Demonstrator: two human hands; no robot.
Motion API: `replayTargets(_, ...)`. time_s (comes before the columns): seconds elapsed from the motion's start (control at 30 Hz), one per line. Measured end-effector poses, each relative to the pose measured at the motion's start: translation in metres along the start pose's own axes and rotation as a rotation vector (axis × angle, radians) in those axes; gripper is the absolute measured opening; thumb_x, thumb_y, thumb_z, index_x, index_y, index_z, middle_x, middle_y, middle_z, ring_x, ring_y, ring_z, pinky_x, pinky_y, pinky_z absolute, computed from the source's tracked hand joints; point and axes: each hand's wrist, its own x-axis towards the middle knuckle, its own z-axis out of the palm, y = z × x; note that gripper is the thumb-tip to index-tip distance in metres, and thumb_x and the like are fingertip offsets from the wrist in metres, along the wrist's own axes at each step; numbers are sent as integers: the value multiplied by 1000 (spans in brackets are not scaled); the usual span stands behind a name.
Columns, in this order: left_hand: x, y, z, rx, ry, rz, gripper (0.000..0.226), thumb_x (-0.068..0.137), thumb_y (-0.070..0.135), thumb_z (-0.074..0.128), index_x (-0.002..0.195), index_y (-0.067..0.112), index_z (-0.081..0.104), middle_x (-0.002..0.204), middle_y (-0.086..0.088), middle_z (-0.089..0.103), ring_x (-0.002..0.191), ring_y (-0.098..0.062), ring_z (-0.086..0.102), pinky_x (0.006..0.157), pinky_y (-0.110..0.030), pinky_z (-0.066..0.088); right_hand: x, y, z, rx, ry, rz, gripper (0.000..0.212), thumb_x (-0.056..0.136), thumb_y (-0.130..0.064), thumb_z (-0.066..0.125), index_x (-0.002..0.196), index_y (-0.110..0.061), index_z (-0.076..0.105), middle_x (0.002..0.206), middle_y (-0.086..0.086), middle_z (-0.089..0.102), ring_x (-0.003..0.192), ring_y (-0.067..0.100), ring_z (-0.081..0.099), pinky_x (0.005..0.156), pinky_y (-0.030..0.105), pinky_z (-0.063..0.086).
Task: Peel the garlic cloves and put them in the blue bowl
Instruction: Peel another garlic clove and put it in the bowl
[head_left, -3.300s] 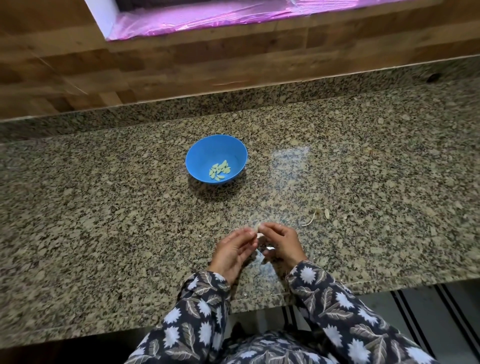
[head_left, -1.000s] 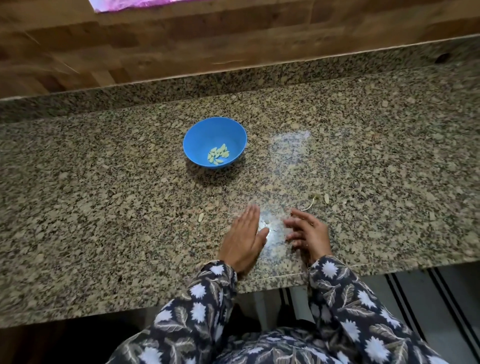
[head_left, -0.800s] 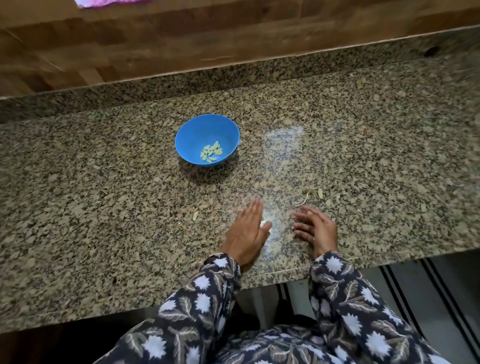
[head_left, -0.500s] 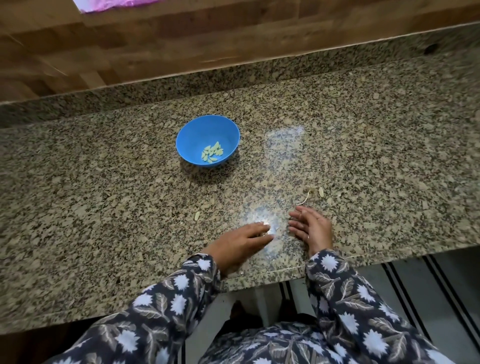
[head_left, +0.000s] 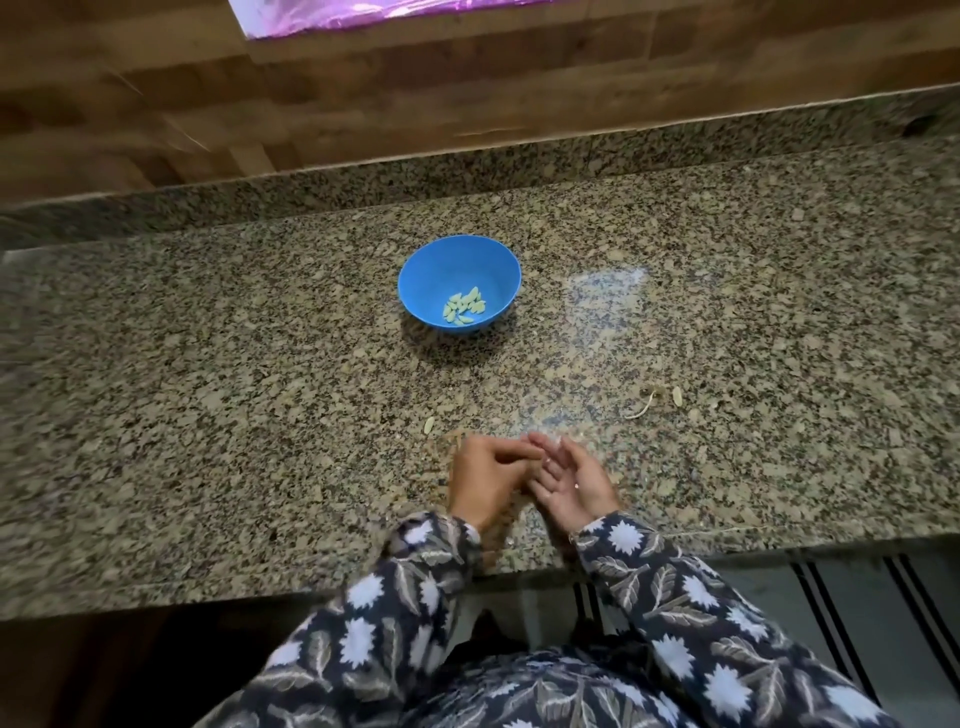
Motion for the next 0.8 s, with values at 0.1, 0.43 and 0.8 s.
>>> replayTargets(0.1, -17, 15, 16, 204, -17, 156, 20, 91, 12, 56, 107, 14, 68, 107, -2, 66, 90, -8, 60, 73, -5, 47, -3, 8, 2, 191, -57, 138, 35, 96, -26, 38, 100, 0, 60, 94, 14, 62, 81, 20, 61, 68, 28, 57)
replayTargets(0.43, -22, 9, 2, 280, 39, 374, 18, 90, 14, 58, 105, 11, 69, 102, -5, 67, 89, -14, 63, 83, -24, 54, 0, 15, 10, 298, -42, 144, 37, 80, -14, 52, 112, 5, 54, 90, 16, 62, 68, 12, 58, 50, 17, 50)
replayTargets(0.8, 39, -65, -59, 528, 388, -84, 31, 84, 32, 63, 113, 21, 65, 115, -2, 62, 105, -18, 51, 94, -31, 40, 3, 7, 2, 295, -105, 66, 44, 94, -16, 40, 69, 9, 66, 77, 23, 68, 66, 33, 69, 70, 44, 52)
